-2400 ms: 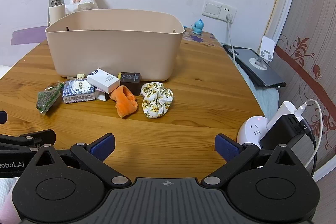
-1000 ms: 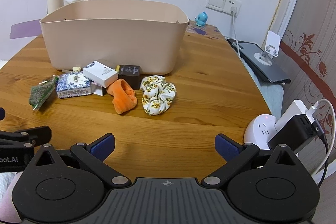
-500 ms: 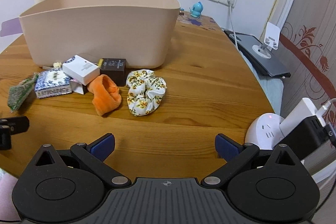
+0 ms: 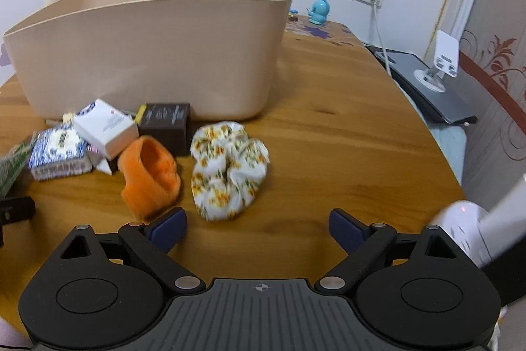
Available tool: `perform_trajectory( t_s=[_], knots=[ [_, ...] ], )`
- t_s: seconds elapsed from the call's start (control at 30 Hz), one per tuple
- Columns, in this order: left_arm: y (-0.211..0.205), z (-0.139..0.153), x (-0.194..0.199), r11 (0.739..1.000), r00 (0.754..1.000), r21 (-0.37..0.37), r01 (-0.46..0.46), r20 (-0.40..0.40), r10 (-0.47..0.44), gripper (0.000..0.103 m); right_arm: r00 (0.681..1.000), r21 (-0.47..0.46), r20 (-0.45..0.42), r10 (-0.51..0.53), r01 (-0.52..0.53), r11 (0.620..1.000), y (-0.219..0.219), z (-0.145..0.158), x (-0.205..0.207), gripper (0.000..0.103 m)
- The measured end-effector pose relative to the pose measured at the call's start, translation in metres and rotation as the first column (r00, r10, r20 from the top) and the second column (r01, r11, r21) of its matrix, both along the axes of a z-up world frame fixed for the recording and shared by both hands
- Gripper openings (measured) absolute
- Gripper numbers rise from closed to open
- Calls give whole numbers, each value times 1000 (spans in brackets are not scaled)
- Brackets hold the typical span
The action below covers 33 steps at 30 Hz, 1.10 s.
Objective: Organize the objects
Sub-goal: 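Grasp the green herb bag with the left tool while the right tool grasps the floral scrunchie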
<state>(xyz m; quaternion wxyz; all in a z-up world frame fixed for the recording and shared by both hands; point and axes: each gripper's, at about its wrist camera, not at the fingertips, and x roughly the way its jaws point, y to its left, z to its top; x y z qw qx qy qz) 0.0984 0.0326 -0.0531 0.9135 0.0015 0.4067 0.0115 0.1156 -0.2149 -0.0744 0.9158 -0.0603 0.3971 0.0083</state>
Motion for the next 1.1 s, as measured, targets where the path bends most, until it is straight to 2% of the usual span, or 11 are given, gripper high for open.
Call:
perform_trajectory(
  t_s=[0.07,0.13,0.2,0.23,0.3,0.33,0.37,0.47,0.67,0.87,1.1],
  knots=[
    [1,0,4,1000,1000,0,8,2,-8,102,1000,-2,7,14,-14,1000,3,-1,7,91],
    [1,1,7,1000,1000,4,17,8,-17,97,999,0,17,29,-29,1000,5,-2,13,84],
    [1,3,8,1000,999,2,25,21,-25,81,999,19,26,46,-47,999,6,-2,16,74],
    [1,5,9,1000,999,1,28,26,-28,75,998,33,28,51,-52,998,6,-2,16,66],
    [3,7,8,999,999,-4,36,29,-36,55,997,68,27,69,-71,995,6,0,15,51],
    [3,8,7,999,999,-6,40,29,-40,50,997,82,26,76,-78,994,5,0,14,41],
    [3,9,7,999,999,-10,44,29,-44,45,996,85,26,81,-83,993,6,1,13,26],
    [5,10,2,999,998,-23,48,28,-47,41,996,61,27,85,-87,994,8,2,9,14],
    [16,18,-11,996,998,-72,43,38,-40,40,996,87,58,65,-70,994,-1,18,-7,12],
    [18,50,-24,996,991,-73,49,124,-40,40,987,105,156,46,-62,992,-13,55,-24,12],
    [13,100,-21,996,968,-55,66,245,-51,40,963,134,263,52,-89,987,-13,101,-18,12]
  ],
)
